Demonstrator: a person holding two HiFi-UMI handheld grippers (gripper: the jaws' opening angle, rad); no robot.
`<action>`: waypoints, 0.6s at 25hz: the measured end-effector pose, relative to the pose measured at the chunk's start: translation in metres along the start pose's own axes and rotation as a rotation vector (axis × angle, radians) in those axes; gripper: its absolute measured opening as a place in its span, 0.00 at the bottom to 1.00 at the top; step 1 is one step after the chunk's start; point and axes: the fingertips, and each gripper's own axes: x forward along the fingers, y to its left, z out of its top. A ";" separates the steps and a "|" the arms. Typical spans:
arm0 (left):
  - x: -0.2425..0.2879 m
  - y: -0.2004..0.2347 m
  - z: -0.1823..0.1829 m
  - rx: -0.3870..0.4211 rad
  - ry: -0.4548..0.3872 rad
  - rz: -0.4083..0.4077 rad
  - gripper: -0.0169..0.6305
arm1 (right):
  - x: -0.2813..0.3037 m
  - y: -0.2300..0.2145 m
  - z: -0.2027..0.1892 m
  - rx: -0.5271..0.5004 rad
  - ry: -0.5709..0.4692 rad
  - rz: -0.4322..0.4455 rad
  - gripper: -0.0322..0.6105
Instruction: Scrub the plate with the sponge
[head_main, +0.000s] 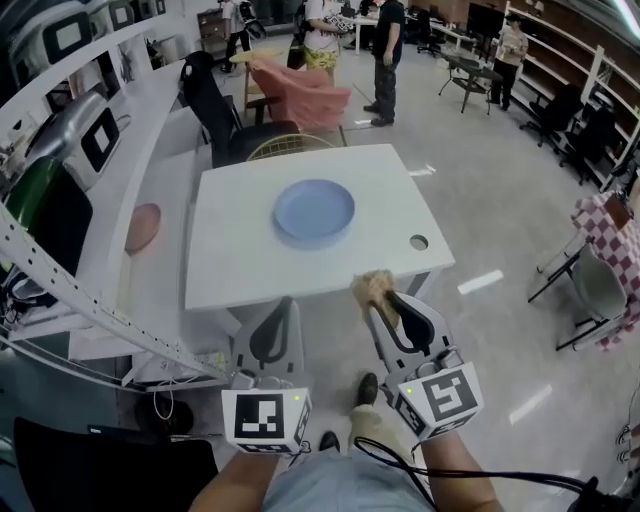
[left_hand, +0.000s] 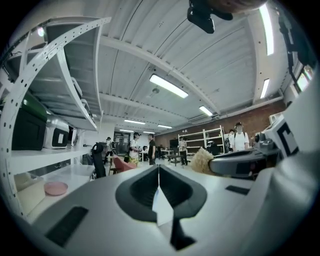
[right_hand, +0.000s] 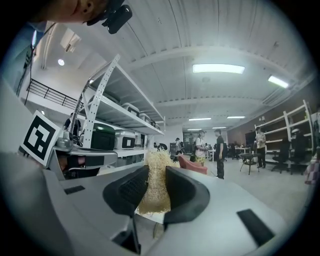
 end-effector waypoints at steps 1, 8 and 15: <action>0.008 0.001 -0.004 0.002 0.010 0.001 0.05 | 0.006 -0.006 -0.004 0.007 0.005 -0.001 0.22; 0.076 0.014 -0.019 0.020 0.058 0.033 0.05 | 0.064 -0.053 -0.022 0.038 0.017 0.024 0.22; 0.162 0.019 -0.031 0.065 0.130 0.066 0.05 | 0.123 -0.120 -0.034 0.080 0.031 0.054 0.22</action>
